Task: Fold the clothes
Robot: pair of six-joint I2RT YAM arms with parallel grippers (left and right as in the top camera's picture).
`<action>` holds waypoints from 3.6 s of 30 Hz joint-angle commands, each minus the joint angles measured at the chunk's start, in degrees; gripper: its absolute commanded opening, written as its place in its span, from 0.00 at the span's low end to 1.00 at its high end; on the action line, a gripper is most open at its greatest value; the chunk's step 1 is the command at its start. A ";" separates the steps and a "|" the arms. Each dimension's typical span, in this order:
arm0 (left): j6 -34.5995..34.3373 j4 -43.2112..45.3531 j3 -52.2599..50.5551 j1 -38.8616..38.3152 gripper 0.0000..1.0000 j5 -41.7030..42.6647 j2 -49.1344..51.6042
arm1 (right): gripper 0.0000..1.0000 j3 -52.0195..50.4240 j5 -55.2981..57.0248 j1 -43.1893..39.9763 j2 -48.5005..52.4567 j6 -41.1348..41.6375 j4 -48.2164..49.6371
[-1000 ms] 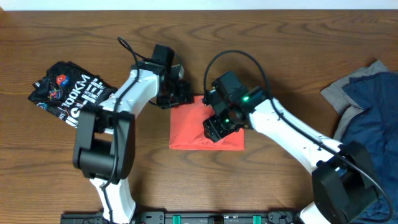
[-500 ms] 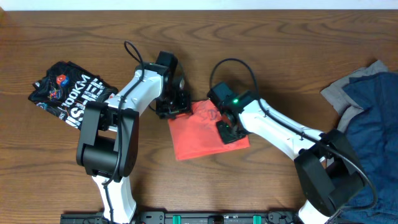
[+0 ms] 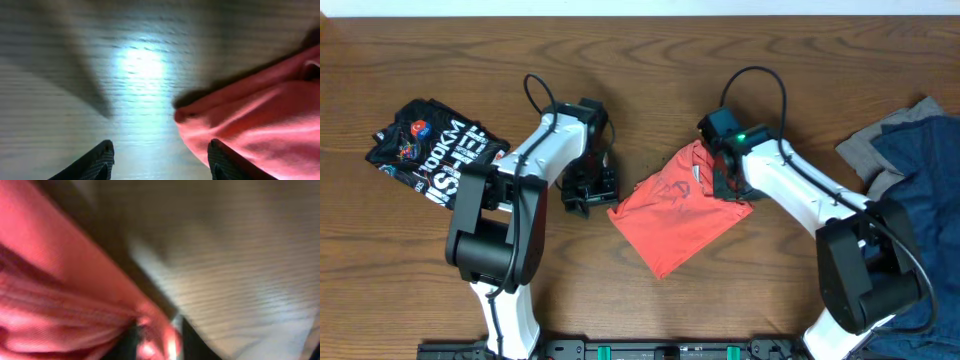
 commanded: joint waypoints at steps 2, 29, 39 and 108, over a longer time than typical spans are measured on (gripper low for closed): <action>-0.63 2.62 -0.42 -1.75 0.62 -0.96 -5.09 | 0.38 0.17 4.68 -1.64 -0.68 -1.14 0.17; 2.75 15.78 -1.27 -5.35 0.78 0.44 -5.09 | 0.33 -0.22 -26.82 2.29 -1.62 -25.77 4.92; 2.75 16.09 -1.27 -5.35 0.78 0.44 -5.07 | 0.27 0.28 -7.37 -7.04 -2.14 -7.58 7.28; 20.11 32.89 -1.27 -6.51 0.97 36.20 7.69 | 0.70 -14.29 -8.90 -5.79 -35.50 -19.91 8.87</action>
